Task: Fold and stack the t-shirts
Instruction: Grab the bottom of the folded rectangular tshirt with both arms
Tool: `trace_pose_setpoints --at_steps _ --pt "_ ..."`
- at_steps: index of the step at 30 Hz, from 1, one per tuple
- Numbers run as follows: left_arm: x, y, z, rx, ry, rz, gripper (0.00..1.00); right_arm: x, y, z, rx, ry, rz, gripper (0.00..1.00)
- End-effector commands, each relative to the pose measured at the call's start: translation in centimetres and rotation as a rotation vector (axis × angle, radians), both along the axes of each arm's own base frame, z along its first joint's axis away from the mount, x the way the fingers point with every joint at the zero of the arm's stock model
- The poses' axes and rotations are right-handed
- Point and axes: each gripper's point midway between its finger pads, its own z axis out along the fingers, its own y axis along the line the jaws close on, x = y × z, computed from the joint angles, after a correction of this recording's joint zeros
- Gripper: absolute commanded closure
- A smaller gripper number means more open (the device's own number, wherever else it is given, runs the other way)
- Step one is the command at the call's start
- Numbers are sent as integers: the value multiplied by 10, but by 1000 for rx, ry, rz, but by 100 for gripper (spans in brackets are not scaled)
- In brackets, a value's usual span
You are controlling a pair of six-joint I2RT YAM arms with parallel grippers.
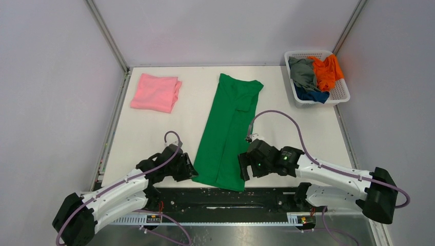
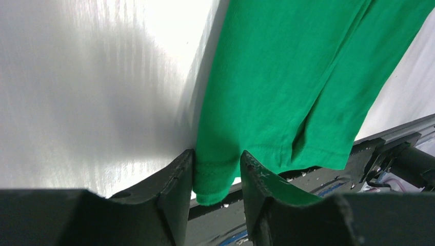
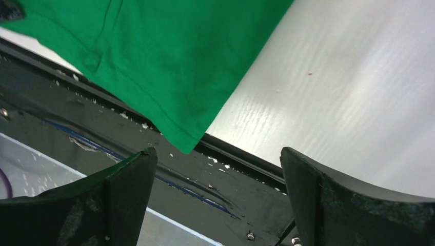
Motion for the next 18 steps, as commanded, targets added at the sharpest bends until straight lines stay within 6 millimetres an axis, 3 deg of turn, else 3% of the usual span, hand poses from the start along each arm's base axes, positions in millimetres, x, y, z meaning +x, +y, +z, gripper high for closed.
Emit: trace_pose_setpoints --at_steps 1,4,10,15,18 --pt "-29 25 -23 93 110 0 61 -5 24 -1 6 -50 71 3" --pt "-24 22 -23 81 95 17 69 -16 38 -11 -40 -61 153 7" --pt "-25 18 -24 71 113 1 99 -42 55 -38 -173 -67 271 21" --pt "-26 15 -22 49 106 -4 100 -39 53 -63 -261 -80 241 34" --pt "-27 14 -20 36 105 -3 100 -39 53 -73 -275 -72 217 53"
